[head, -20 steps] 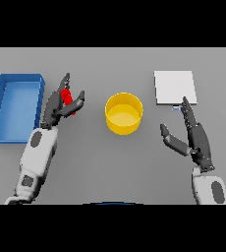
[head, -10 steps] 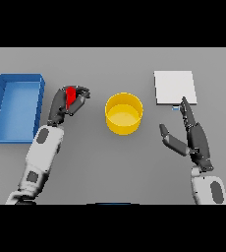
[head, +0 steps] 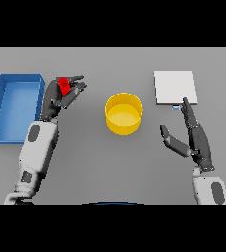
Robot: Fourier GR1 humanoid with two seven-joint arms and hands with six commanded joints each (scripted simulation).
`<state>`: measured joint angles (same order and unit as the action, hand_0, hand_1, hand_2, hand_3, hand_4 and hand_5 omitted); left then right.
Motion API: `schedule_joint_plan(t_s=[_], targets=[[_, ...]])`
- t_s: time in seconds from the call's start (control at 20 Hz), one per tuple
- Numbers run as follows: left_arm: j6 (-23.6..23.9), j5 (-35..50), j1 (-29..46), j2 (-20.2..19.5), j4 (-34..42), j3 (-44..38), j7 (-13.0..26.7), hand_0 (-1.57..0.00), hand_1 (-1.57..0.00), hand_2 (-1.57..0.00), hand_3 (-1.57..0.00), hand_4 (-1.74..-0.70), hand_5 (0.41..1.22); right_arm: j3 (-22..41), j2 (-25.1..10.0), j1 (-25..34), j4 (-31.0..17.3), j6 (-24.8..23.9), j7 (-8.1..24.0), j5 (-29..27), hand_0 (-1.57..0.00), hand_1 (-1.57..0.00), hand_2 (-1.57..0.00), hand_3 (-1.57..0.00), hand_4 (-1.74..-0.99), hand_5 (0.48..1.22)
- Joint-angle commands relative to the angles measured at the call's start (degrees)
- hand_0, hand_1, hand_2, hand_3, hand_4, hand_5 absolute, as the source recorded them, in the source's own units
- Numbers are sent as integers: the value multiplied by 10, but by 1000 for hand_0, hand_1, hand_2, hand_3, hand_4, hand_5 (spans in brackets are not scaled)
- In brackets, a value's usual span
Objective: Pick up the red beaker and tilt it to pour out 1 green nut into yellow bowl. Pick up the yellow bowl and place it on the metallic measuring scale.
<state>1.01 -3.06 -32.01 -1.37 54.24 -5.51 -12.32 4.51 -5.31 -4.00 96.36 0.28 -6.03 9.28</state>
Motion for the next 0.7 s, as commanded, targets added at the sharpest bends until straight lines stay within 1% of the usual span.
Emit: schedule_joint_plan(t_s=[0.0, 0.05, 0.15, 0.2, 0.3, 0.35, 0.5, 0.55, 0.65], targets=[[0, -5, -8, -6, 1, 5, 7, -1548, -1549, -1551, -1542, -1714, 1132, 4, 5, 4, -2, -1, 1, 2, 1, 1, 1, 1, -1227, 647], [-4, -9, -7, -14, 12, 14, 11, -1553, -1553, -1555, -1548, -1720, 1131, -1, -2, 2, -3, 0, -9, 1, 1, 1, 1, 1, -1226, 650], [-4, -18, -10, -22, 22, 29, 24, -1556, -1557, -1558, -1553, -1724, 1132, 5, -1, 5, -4, -6, -12, 16, 1, 1, 1, 1, -1219, 656], [-3, -23, -14, -24, 23, 35, 30, -1556, -1557, -1558, -1553, -1724, 1133, 7, 2, 7, -6, -10, -20, 19, 1, 1, 1, 1, -1219, 659], [2, -32, -24, -29, 21, 47, 38, -1556, -1557, -1558, -1553, -1724, 1138, 4, -6, 1, -7, -6, -24, 18, 1, 1, 1, 1, -1219, 661], [5, -39, -31, -30, 13, 51, 42, -1556, -1557, -1558, -1553, -1724, 1139, 7, -4, -4, 2, -7, -31, 21, 1, 1, 1, 1, -1219, 661], [5, -84, -48, -56, 19, 94, 61, -1563, -1564, -1564, -1562, -1732, 1129, 8, -3, -1, 1, -10, -15, 24, 1, 1, 1, 1, -1202, 662], [4, -104, -51, -63, 23, 116, 72, -1565, -1565, -1566, -1563, -1734, 1124, 4, -5, 2, -1, -10, -2, 24, 1, 1, 1, 1, -1199, 658], [-5, -140, -70, -86, 31, 152, 98, -1567, -1567, -1568, -1566, -1737, 1120, 6, -4, 2, -1, -13, -5, 27, 1, 1, 1, 1, -1190, 658]])
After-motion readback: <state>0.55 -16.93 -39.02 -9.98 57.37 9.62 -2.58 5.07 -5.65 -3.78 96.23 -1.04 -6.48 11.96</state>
